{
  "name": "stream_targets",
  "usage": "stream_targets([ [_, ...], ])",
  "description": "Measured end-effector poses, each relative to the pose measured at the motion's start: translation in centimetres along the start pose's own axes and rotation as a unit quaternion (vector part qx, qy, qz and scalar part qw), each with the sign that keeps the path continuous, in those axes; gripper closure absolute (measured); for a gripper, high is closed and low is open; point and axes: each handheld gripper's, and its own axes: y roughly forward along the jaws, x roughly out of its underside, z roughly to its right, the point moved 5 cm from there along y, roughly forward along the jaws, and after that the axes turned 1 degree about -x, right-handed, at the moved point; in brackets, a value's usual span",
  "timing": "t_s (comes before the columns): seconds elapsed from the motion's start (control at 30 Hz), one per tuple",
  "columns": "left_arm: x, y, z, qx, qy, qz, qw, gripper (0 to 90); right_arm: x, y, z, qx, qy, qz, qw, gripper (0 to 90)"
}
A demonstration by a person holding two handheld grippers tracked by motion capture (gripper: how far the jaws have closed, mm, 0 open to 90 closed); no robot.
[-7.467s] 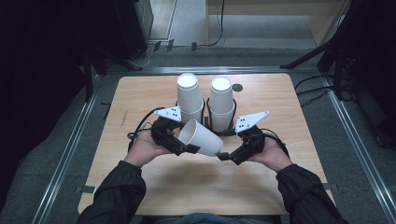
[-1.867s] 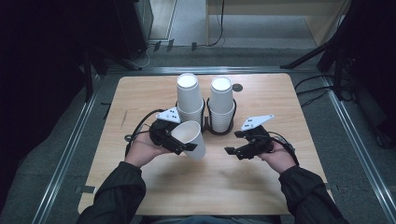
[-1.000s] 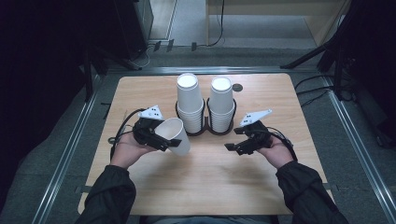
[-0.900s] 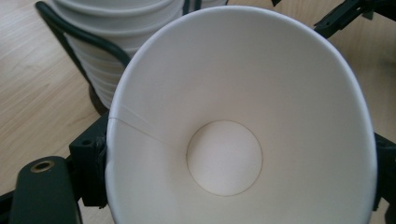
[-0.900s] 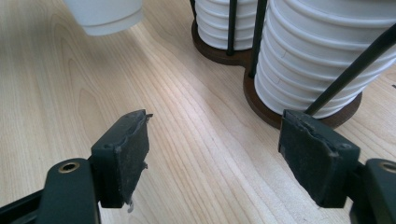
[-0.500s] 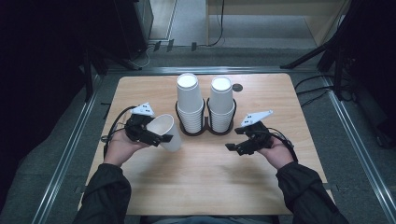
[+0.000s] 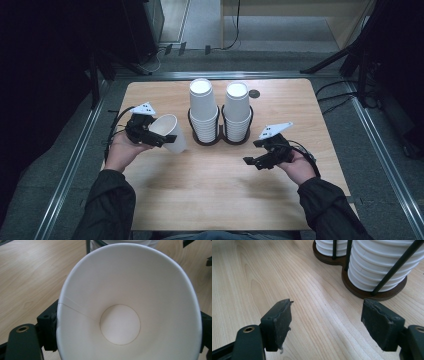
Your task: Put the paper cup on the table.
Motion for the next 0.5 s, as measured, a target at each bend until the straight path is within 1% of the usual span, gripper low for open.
stream_targets([
  [0.07, 0.1, -0.2, -0.6, -0.001, -0.007, 0.003, 1.0, 13.0, 0.1, 0.0, 0.0, 0.0, 0.001, 0.001, 1.0, 24.4],
  [0.13, 0.1, -0.2, -1.0, -0.011, -0.013, 0.0, 0.9998, 13.0, 0.1, 0.0, 0.1, -0.001, 0.003, 0.001, 1.0, 24.4],
  [0.2, 0.2, -0.3, -1.4, -0.024, -0.015, -0.001, 0.9996, 13.0, 0.2, 0.0, 0.1, 0.0, 0.004, 0.0, 1.0, 24.4],
  [0.33, 0.2, -0.7, -2.4, -0.038, -0.022, -0.001, 0.999, 13.0, 0.3, 0.0, -0.1, -0.001, 0.006, -0.002, 1.0, 24.4],
  [0.37, 0.3, -0.9, -2.7, -0.041, -0.029, -0.001, 0.9988, 13.0, 0.4, 0.1, -0.2, 0.0, 0.004, -0.003, 1.0, 24.4],
  [0.43, 0.5, -1.2, -3.4, -0.05, -0.034, -0.001, 0.9982, 13.0, 0.4, 0.2, -0.3, -0.002, -0.001, -0.006, 1.0, 24.4],
  [0.5, 0.7, -1.4, -4.1, -0.06, -0.046, 0.006, 0.9972, 12.9, 0.4, 0.1, -0.3, 0.002, -0.002, -0.002, 1.0, 24.3],
])
